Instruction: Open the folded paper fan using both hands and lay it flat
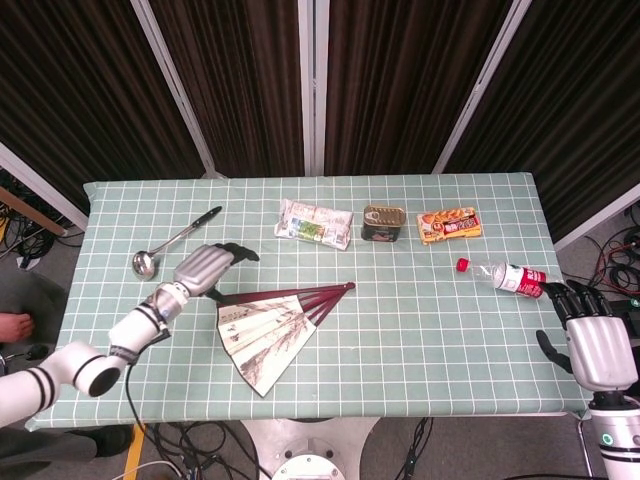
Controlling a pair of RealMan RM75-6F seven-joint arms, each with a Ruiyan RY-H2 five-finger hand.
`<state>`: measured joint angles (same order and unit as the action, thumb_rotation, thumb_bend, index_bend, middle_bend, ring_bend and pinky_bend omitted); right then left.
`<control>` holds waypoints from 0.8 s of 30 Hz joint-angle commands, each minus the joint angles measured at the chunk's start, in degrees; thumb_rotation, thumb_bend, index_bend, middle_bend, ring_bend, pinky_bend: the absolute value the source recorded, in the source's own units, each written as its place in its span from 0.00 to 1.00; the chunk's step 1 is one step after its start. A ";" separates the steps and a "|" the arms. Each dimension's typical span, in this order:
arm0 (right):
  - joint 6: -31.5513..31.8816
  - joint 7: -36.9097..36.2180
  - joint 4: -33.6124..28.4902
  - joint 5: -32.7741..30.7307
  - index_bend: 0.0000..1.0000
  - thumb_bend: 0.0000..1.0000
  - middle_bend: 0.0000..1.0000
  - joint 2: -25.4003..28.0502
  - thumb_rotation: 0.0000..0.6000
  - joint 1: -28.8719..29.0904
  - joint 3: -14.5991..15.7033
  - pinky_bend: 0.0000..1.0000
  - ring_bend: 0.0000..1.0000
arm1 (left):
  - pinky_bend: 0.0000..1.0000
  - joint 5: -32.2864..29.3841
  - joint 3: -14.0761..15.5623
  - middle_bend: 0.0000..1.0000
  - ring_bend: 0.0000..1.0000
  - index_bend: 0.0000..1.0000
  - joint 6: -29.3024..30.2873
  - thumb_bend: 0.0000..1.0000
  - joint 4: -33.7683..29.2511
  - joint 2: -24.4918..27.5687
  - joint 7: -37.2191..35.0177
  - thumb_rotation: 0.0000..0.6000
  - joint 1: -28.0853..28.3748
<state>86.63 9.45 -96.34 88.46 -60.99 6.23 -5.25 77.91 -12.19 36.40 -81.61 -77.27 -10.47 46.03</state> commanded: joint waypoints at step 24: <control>-0.85 -0.46 -0.30 -0.90 0.17 0.24 0.24 -0.66 1.00 0.10 0.31 0.18 0.14 | 0.48 -22.62 2.86 0.37 0.39 0.27 -8.05 0.34 14.80 -17.16 13.69 1.00 11.47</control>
<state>85.77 9.00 -96.64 87.56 -61.64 6.33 -4.95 55.55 -9.47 28.26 -66.95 -94.21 2.98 57.29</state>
